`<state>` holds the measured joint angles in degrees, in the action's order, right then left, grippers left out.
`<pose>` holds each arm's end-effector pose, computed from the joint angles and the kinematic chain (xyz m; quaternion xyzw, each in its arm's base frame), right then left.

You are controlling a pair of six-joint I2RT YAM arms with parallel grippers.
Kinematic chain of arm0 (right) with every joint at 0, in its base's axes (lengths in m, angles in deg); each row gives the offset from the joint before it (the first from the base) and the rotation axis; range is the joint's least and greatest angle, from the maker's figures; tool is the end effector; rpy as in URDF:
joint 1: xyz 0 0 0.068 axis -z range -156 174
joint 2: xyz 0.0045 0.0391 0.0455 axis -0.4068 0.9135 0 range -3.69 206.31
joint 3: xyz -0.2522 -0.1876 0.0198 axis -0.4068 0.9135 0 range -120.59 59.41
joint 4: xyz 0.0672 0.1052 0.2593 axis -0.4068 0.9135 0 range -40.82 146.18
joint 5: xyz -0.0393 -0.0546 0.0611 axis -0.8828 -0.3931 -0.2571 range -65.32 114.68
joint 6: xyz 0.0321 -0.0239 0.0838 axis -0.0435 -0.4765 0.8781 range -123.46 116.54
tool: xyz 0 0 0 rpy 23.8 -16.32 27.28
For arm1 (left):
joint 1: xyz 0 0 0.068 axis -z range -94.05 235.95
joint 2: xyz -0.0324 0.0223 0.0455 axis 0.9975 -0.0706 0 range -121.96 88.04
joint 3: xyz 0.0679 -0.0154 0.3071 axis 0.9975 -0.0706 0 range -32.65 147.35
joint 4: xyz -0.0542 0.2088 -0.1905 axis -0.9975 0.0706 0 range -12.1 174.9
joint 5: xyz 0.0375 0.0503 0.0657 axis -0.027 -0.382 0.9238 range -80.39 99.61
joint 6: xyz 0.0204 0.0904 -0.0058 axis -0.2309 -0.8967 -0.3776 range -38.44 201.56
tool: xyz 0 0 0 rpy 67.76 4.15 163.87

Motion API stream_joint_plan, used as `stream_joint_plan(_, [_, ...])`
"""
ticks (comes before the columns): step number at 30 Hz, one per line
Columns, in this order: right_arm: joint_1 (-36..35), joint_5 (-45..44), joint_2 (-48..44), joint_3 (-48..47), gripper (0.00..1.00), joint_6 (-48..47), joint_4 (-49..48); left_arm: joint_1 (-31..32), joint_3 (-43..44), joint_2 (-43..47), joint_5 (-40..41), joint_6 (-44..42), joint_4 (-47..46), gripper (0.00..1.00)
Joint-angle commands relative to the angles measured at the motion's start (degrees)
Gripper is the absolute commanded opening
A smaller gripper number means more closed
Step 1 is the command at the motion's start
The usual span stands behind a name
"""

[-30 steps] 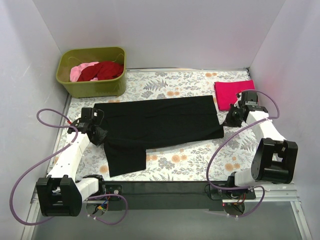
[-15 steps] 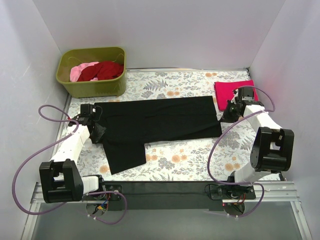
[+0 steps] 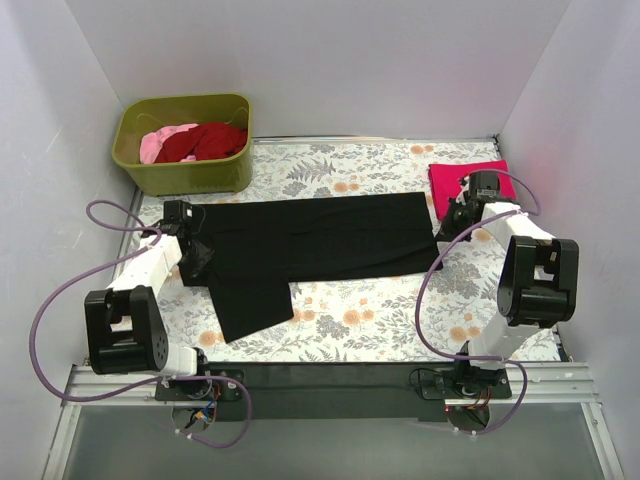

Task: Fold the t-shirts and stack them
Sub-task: Fold the tshirt

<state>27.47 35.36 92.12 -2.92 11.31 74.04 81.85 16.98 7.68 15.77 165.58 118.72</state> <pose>0.3940 -0.0084 0.1858 0.1267 0.9498 0.1158 0.2614 0.2821 0.0292 0.1796 -0.6916 0.7023 -0.0623 0.1568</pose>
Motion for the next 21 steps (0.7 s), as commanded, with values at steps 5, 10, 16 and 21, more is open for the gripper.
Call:
stream_joint_plan(5, [-0.7,-0.7,2.7,-1.9,0.01,-0.7,-3.8,-0.9,2.0,-2.4,0.0,-1.1,-4.2,0.10])
stream_joint_plan(10, [-1.6,-0.1,1.9,-2.4,0.10,-1.1,-3.9,-0.9,2.1,-2.5,-0.2,-1.6,-5.3,0.25])
stream_joint_plan(16, [-8.1,-1.2,-6.9,-1.0,0.50,-1.1,-3.9,-0.8,1.2,6.8,-1.9,-4.1,-5.0,0.66])
stream_joint_plan(21, [-18.6,0.1,-12.7,3.8,0.53,2.9,-5.4,-0.5,-2.9,15.2,-4.3,-2.4,1.4,0.73])
